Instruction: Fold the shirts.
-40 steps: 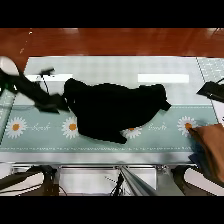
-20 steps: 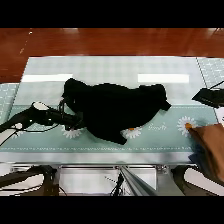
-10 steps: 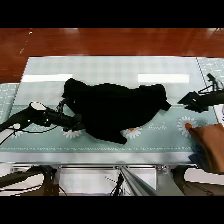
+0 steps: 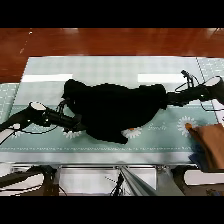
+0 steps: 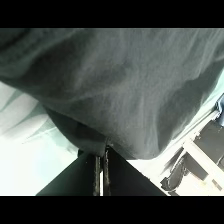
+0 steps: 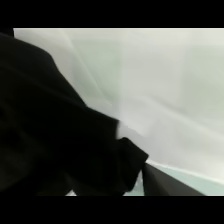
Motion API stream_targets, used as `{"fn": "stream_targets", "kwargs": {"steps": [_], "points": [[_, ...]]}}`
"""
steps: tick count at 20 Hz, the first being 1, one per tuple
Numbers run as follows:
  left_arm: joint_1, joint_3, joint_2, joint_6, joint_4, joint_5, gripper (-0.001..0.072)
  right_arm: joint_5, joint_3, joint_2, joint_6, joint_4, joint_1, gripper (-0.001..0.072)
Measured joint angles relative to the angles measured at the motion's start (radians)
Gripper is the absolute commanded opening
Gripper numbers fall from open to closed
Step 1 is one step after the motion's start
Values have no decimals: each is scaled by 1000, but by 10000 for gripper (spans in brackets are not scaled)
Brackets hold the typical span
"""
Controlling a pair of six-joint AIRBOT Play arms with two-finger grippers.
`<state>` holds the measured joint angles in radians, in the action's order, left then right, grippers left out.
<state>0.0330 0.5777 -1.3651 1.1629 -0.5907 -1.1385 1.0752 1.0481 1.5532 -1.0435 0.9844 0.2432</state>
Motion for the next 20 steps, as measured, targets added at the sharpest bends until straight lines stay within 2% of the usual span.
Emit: {"fn": "stream_targets", "kwargs": {"steps": [1, 2, 3, 4, 10, 15, 20], "points": [[0, 3, 0, 0, 0, -2, 24, -19, 0, 0, -10, 24, -23, 500], [-2, 7, 0, 0, 0, -1, 24, -38, 0, 1, -17, 60, -47, 255], [-4, 16, 0, 0, 0, 4, 24, -59, 0, 2, -24, 92, -64, 61], [-7, 27, 0, 0, 0, 5, 24, -58, -1, 3, -33, 120, -78, 35], [-21, 195, 61, 0, -1, -19, 22, -27, 26, -88, -49, 208, -97, 34], [-73, 489, 265, 1, -4, -37, 22, -9, 122, -336, -69, 150, -54, 34], [-201, 855, 471, 1, -2, -24, 22, -5, 287, -618, -129, 73, -32, 34]]}}
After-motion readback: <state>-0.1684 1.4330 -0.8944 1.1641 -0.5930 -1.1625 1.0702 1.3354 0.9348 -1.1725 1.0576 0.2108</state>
